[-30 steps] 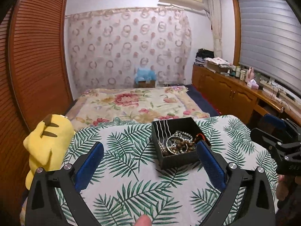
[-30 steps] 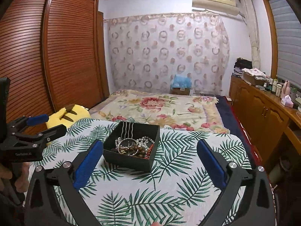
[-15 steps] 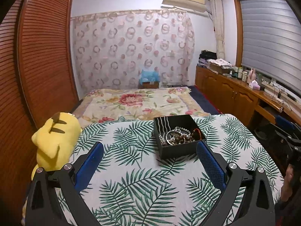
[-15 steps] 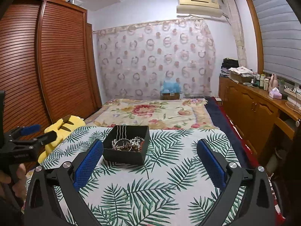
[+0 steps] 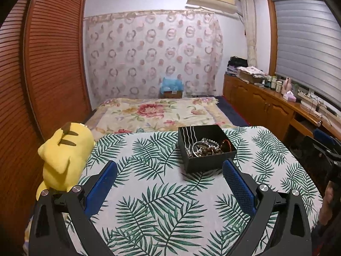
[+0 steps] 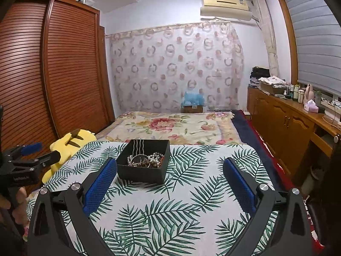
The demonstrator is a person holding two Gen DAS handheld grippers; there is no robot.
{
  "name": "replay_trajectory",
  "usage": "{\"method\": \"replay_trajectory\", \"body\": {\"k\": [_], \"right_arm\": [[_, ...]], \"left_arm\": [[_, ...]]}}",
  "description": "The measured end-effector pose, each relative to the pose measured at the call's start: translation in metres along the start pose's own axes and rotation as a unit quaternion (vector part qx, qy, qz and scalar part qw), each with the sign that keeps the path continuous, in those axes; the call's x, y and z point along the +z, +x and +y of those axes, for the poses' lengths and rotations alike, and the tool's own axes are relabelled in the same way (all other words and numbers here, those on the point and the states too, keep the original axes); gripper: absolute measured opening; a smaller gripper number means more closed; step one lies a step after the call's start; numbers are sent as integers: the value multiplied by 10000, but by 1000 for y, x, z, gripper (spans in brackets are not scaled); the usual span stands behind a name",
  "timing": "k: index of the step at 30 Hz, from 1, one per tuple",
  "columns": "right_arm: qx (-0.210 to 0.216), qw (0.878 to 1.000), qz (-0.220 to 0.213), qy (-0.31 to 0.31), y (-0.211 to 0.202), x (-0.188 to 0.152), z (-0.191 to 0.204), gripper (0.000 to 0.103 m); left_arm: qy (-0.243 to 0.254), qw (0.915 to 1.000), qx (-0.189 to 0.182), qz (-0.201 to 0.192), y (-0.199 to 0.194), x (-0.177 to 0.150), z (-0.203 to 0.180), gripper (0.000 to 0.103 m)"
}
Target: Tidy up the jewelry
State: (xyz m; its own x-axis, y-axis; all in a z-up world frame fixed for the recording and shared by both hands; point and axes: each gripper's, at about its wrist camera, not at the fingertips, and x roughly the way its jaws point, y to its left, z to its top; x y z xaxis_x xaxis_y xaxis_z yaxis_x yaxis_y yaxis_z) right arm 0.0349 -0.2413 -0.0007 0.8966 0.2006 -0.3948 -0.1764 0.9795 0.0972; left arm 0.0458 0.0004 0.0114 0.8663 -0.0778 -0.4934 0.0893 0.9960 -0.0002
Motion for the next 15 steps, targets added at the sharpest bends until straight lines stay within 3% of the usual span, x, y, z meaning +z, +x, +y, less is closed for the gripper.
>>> {"method": "replay_trajectory", "body": {"k": [15], "right_arm": [[6,10000,-3,18,-1,-1,2,100]], "left_arm": [[12,10000,8,-10,-1,-1,-1,95]]}}
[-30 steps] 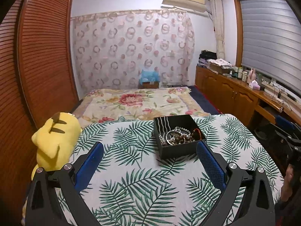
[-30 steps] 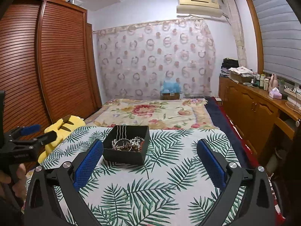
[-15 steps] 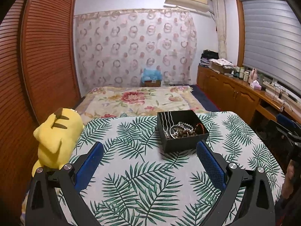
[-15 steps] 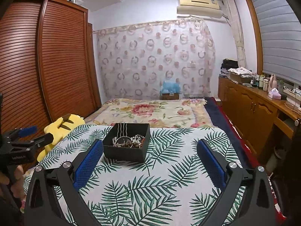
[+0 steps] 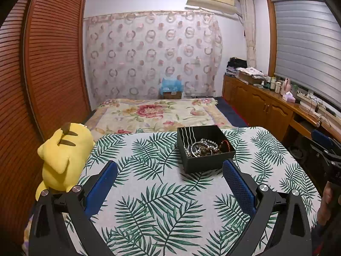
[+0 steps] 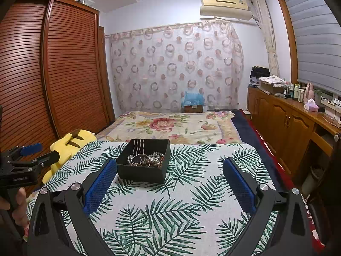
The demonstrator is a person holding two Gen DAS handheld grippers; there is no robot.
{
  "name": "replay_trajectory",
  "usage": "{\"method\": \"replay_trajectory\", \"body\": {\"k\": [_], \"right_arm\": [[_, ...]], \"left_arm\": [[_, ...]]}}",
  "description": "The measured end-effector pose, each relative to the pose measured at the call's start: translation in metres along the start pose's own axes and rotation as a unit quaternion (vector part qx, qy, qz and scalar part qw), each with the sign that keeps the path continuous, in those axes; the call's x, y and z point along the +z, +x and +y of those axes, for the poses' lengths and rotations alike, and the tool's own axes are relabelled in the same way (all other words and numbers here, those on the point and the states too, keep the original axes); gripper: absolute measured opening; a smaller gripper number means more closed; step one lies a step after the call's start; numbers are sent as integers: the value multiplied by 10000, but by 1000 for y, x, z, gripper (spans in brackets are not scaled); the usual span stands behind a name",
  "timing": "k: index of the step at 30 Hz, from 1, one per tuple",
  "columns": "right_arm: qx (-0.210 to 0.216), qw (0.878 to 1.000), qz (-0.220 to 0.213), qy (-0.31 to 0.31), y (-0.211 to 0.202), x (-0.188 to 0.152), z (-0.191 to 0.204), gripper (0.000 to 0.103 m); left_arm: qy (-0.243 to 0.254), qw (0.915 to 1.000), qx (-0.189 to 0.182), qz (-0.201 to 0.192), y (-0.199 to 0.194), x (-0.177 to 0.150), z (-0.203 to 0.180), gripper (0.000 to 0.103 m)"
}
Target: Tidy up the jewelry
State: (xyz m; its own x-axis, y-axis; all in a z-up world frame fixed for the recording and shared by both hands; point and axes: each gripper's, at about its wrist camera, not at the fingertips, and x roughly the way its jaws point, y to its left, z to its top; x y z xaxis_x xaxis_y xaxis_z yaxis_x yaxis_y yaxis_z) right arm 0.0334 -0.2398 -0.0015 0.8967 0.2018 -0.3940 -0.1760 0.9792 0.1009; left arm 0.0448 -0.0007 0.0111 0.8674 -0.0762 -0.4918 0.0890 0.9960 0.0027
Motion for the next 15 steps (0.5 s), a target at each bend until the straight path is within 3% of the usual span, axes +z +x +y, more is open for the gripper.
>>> {"method": "replay_trajectory", "body": {"k": [15], "right_arm": [[5,10000,-1,-15,0,0,0,100]], "left_arm": [[3,10000,7,-11,0,-1,-1,95]]}}
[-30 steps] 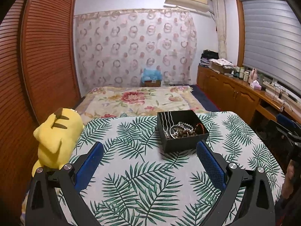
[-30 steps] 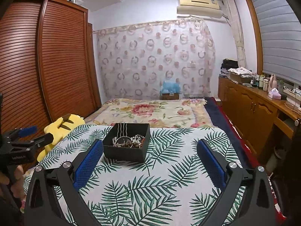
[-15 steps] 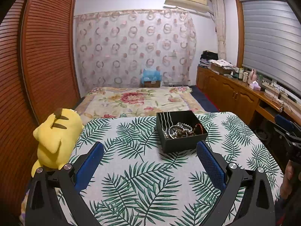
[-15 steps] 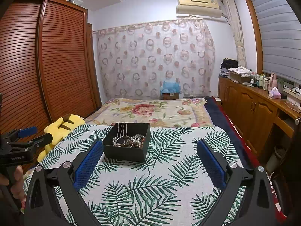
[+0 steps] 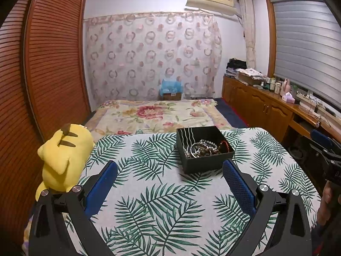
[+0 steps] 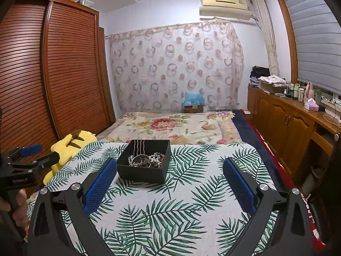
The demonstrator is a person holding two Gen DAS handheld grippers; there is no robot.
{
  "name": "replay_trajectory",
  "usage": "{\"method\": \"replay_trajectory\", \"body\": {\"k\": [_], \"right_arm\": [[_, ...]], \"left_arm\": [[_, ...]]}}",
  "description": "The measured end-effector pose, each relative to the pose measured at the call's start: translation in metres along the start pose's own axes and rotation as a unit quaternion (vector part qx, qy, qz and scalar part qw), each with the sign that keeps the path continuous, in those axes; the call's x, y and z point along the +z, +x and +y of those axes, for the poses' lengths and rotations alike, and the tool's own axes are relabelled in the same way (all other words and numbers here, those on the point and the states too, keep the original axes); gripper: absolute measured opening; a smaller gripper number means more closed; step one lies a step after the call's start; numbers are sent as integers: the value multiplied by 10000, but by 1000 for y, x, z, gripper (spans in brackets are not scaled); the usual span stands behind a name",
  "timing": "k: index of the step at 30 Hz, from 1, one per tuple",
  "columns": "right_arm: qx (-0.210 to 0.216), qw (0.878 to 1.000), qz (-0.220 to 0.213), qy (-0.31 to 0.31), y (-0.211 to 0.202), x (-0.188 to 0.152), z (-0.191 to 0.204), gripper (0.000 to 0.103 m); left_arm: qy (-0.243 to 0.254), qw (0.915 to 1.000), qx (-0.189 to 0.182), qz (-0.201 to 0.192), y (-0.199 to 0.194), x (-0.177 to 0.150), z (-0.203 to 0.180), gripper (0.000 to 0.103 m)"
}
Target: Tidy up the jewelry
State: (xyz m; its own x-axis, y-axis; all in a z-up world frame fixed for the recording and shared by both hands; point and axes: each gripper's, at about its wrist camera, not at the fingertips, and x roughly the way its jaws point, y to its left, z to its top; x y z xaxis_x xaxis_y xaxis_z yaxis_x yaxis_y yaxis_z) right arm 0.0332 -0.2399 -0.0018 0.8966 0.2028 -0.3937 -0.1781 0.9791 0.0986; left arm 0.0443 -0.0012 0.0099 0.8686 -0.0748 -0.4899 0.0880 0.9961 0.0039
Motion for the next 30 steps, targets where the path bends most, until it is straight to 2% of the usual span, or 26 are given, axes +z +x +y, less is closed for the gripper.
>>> {"method": "replay_trajectory", "body": {"k": [30], "right_arm": [[22,10000,-24,14,-4,0,-1,100]], "left_arm": [[9,10000,-29,-29,-3,4,-6,95]]}}
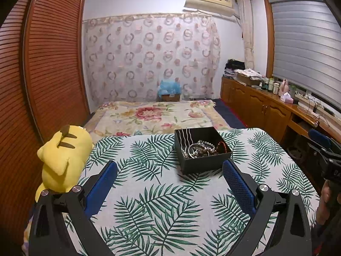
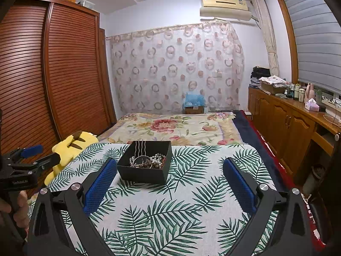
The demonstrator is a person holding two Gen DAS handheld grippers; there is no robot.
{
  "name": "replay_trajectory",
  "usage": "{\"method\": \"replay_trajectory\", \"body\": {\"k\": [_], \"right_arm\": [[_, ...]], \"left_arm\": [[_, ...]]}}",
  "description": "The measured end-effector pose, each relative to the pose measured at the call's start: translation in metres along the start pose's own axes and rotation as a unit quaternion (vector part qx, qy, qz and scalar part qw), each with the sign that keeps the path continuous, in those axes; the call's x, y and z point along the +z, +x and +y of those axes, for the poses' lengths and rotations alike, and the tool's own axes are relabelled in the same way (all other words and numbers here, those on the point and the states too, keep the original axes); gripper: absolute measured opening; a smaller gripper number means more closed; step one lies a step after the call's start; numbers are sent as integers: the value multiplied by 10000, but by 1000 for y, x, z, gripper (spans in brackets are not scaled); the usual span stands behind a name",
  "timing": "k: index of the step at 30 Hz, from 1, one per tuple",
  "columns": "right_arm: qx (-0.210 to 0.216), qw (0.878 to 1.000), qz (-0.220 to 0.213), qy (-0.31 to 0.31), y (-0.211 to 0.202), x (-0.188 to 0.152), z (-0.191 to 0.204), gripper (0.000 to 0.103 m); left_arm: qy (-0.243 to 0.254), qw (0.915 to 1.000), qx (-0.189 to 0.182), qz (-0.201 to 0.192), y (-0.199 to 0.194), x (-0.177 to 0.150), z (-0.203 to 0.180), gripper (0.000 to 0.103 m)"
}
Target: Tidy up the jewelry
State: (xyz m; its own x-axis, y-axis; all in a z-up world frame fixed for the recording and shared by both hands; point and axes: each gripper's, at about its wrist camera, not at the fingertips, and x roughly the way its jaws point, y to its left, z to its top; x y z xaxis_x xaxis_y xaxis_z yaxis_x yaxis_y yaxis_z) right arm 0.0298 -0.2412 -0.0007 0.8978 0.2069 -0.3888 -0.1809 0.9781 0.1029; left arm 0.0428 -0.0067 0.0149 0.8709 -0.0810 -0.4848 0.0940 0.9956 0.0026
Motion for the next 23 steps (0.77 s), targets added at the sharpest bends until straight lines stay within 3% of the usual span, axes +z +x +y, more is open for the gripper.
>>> {"method": "replay_trajectory", "body": {"k": [23], "right_arm": [[8,10000,-11,6,-2,1,1,100]], "left_arm": [[4,10000,4,-24,-1,2,-4,95]]}}
